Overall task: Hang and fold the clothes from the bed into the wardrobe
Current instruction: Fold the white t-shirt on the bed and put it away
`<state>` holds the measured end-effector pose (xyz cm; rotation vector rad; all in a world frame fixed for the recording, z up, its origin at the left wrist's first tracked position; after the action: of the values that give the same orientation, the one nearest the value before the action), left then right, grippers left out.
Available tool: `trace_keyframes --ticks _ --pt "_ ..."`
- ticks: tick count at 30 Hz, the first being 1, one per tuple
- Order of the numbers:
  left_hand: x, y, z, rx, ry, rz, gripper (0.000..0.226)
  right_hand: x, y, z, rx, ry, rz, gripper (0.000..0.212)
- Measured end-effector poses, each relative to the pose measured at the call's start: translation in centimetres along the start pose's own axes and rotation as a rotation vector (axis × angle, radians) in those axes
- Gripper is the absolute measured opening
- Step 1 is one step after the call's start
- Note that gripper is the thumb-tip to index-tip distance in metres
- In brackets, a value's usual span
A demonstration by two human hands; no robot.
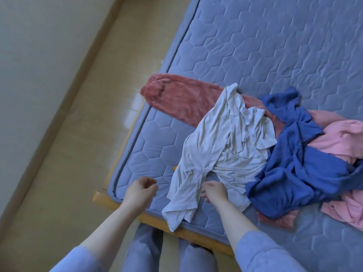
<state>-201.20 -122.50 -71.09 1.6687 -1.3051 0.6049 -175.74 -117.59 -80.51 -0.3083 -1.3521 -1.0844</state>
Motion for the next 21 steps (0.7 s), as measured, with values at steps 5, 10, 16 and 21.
trace_keyframes --ticks 5,10,16,21 --pt "-2.9 -0.8 0.0 -0.031 -0.012 0.009 0.015 -2.9 -0.9 0.7 -0.014 0.014 -0.105 0.022" --pt "-4.3 -1.0 0.1 -0.073 -0.021 0.014 0.017 -4.5 -1.9 1.2 0.023 0.005 -0.143 0.020" --pt "-4.6 -1.1 -0.1 -0.086 -0.017 0.025 0.017 -4.4 -2.6 1.1 -0.038 -0.018 -0.122 0.029" --pt "-3.9 -0.9 -1.2 -0.081 -0.032 0.032 0.016 -2.0 -1.4 1.4 -0.153 0.047 -0.154 0.029"
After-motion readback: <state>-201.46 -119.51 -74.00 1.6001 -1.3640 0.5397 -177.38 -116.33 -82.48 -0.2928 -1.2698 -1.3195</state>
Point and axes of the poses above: each hand's wrist, its own x-axis away from the middle knuckle, its own y-axis out of the back of the hand, z = x × y, the point moved 7 cm from there along -x, towards the middle knuckle, and after that the axes turned 7 degrees about x, right-handed, at the moved point
